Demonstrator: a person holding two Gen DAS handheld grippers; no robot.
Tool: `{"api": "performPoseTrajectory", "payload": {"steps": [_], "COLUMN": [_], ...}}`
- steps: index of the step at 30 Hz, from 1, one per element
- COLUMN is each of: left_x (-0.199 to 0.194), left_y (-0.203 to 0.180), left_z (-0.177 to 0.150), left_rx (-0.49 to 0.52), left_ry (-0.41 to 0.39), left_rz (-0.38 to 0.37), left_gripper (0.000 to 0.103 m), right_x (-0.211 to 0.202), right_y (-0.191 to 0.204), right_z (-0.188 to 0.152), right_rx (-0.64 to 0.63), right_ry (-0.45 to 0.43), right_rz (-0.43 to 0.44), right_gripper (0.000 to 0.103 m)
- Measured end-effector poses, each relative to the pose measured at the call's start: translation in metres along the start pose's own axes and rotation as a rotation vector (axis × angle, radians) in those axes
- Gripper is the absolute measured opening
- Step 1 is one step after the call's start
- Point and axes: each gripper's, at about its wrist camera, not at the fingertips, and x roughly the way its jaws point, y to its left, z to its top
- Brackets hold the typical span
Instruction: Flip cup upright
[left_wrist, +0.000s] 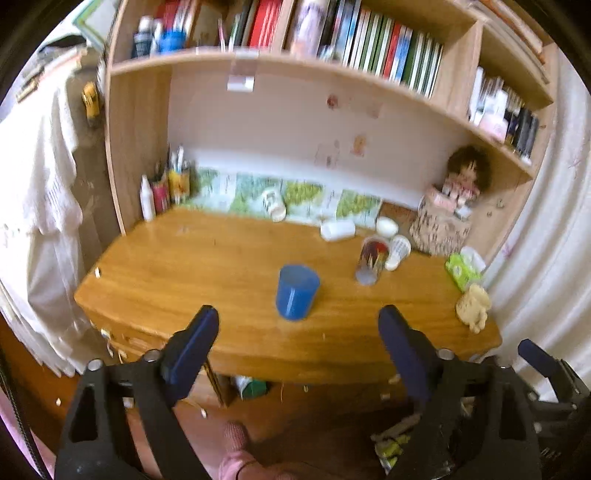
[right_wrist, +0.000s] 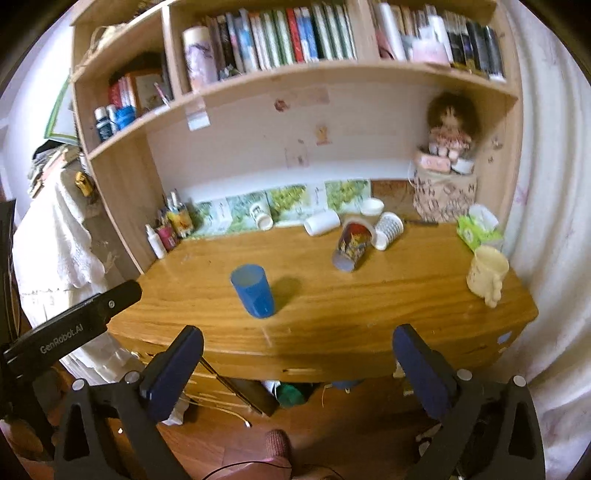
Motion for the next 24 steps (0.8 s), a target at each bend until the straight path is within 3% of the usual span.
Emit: {"api": "performPoseTrajectory", "payload": {"steps": [4,8,24], "left_x": [-0.018,-0.029,-0.036], "left_y": [-0.009,-0.017,-0.034], "left_z": [0.004,0.005,0.003], "left_rx": [0.037,0.053,0.107], "left_ry": [-0.096,-0.181,-0.240], "left_rz": [0.043,0.045,0.122], "left_gripper": [0.100,0.102,0.103], "right_x": [-0.011,-0.017,-0.020], "right_y": [0.006,0.000,-0.012], "right_z": [0.005,0.011,0.010], "right_rx": [-0.026,-0.021,-0.003], "right_ry": [-0.083,-0.127,-0.149], "right_rz": [0.002,-0.007,0.000], "right_gripper": [0.103,0.103,0.103]}}
